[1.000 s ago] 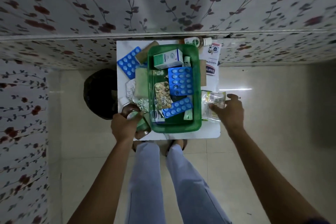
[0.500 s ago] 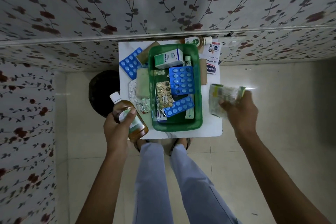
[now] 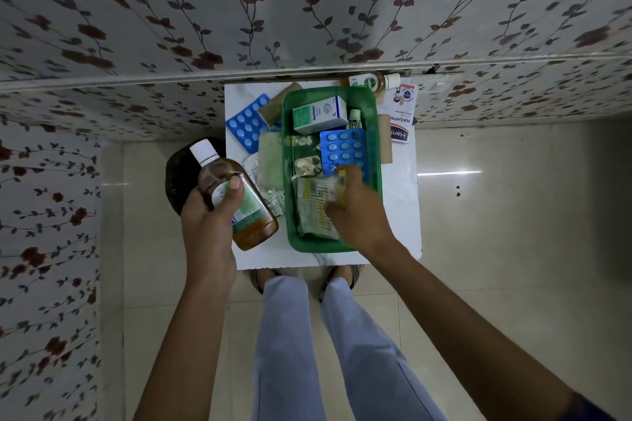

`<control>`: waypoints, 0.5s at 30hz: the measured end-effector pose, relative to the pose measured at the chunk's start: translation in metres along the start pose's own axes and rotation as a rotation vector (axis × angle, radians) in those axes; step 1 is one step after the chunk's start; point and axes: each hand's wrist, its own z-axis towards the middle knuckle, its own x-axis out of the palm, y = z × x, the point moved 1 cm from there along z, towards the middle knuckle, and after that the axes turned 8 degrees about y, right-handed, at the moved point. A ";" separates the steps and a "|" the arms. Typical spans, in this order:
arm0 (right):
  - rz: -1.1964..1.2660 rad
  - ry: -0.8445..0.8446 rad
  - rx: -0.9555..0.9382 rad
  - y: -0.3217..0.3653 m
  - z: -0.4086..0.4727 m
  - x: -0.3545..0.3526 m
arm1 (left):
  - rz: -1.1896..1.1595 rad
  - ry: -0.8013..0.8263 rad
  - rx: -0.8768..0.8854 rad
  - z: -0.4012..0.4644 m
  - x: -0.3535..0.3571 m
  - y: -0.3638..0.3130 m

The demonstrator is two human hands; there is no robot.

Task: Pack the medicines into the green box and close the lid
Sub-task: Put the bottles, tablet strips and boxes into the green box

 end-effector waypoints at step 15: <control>-0.073 -0.320 -0.095 -0.035 -0.014 -0.084 | 0.633 0.233 0.092 0.011 0.104 -0.011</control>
